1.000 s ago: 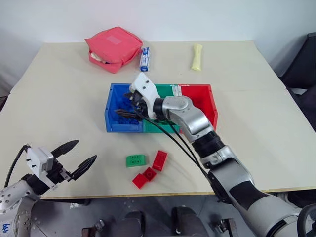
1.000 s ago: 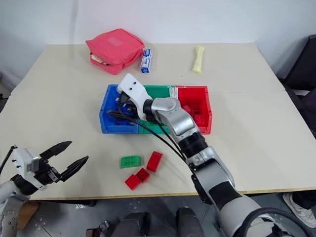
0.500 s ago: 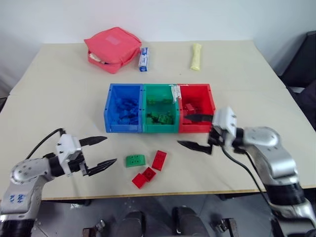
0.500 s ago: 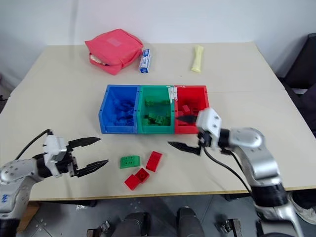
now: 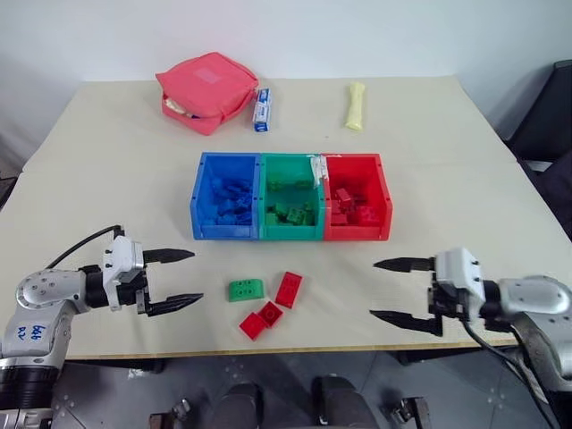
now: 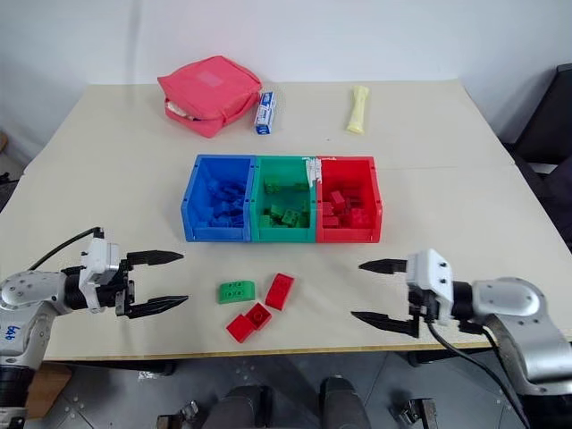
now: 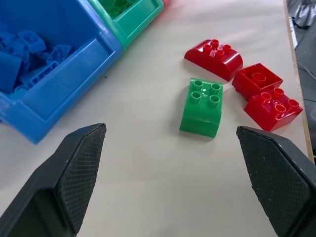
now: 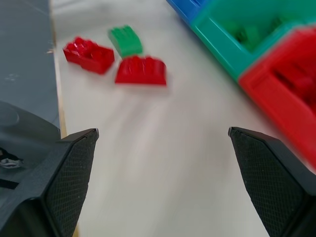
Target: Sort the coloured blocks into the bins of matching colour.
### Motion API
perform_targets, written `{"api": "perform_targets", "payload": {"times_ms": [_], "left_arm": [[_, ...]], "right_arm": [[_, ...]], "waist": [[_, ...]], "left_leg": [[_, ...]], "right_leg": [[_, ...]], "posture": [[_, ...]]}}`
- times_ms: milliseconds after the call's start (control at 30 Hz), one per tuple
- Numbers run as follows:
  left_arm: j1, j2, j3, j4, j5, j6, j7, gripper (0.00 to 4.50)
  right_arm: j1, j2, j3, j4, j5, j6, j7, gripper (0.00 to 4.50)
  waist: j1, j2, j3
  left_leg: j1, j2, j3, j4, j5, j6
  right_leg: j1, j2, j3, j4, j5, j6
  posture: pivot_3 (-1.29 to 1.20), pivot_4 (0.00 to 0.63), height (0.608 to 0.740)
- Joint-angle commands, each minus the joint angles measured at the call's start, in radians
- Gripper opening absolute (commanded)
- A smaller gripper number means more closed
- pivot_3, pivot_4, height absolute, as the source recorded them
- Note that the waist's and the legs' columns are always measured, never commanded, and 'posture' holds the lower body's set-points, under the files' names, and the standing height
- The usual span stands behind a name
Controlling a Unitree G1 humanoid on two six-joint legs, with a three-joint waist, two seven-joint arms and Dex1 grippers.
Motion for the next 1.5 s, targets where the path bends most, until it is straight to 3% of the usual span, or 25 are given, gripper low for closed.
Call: {"api": "perform_targets", "payload": {"times_ms": [33, 200, 400, 533, 1167, 1200, 1267, 1500], "left_arm": [[0.013, -0.006, -0.005, -0.036, -0.001, -0.029, -0.018, 4.5], [0.059, -0.017, -0.028, -0.121, -0.015, -0.005, -0.009, 4.5], [0.083, -0.023, -0.015, -0.173, -0.026, 0.017, 0.02, 4.5], [0.119, -0.025, -0.009, -0.201, -0.03, 0.021, 0.028, 4.5], [0.071, -0.037, -0.028, -0.182, -0.016, 0.023, 0.037, 4.5], [0.072, -0.042, -0.028, -0.184, -0.018, 0.02, 0.038, 4.5], [0.074, -0.05, -0.029, -0.189, -0.017, 0.021, 0.04, 4.5], [0.059, -0.064, -0.039, -0.183, -0.011, 0.02, 0.046, 4.5]], "right_arm": [[-0.116, 0.02, 0.133, -0.013, -0.029, 0.059, -0.003, 4.42], [-0.345, 0.121, 0.378, 0.116, -0.16, 0.105, 0.003, 4.42], [-0.497, 0.275, 0.45, 0.241, -0.186, 0.275, -0.102, 4.42], [-0.487, 0.302, 0.534, 0.266, -0.251, 0.209, -0.085, 4.42], [-0.491, 0.294, 0.588, 0.364, -0.368, 0.046, -0.039, 4.42], [-0.482, 0.285, 0.586, 0.354, -0.369, 0.042, -0.036, 4.02], [-0.47, 0.275, 0.582, 0.34, -0.367, 0.037, -0.034, 3.65], [-0.453, 0.255, 0.516, 0.31, -0.336, 0.042, -0.062, 3.6]], "waist": [[-0.002, 0.0, 0.0], [-0.001, 0.0, 0.0], [0.001, 0.0, 0.0], [0.0, 0.0, 0.0], [-0.002, 0.0, 0.0], [-0.001, 0.0, 0.0], [0.0, 0.0, 0.0], [0.003, 0.0, 0.0]], "left_leg": [[0.0, 0.0, 0.0, 0.0, 0.0, -0.001], [-0.002, 0.0, 0.0, 0.001, 0.001, -0.003], [-0.005, 0.0, -0.001, 0.003, 0.001, -0.004], [-0.005, -0.001, -0.002, 0.002, 0.001, -0.004], [-0.004, -0.001, -0.002, 0.003, 0.002, -0.005], [-0.004, -0.001, -0.002, 0.003, 0.002, -0.005], [-0.004, -0.001, -0.002, 0.003, 0.002, -0.005], [-0.005, -0.001, -0.003, 0.003, 0.002, -0.004]], "right_leg": [[0.0, 0.0, 0.0, 0.0, 0.0, 0.0], [-0.001, 0.0, 0.0, 0.0, 0.0, 0.0], [-0.004, 0.0, -0.002, 0.001, 0.0, 0.0], [-0.004, 0.0, -0.002, 0.001, 0.0, 0.0], [-0.004, 0.0, -0.003, 0.002, 0.0, 0.0], [-0.004, 0.0, -0.003, 0.002, 0.0, 0.0], [-0.004, 0.0, -0.003, 0.002, 0.0, 0.0], [-0.003, -0.001, -0.005, 0.001, 0.0, 0.0]], "posture": [[0.0, 0.15, 0.74], [0.0, 0.15, 0.74], [0.0, 0.15, 0.74], [0.0, 0.15, 0.74], [0.0, 0.15, 0.74], [0.0, 0.15, 0.74], [0.0, 0.15, 0.74], [0.0, 0.15, 0.74]]}}
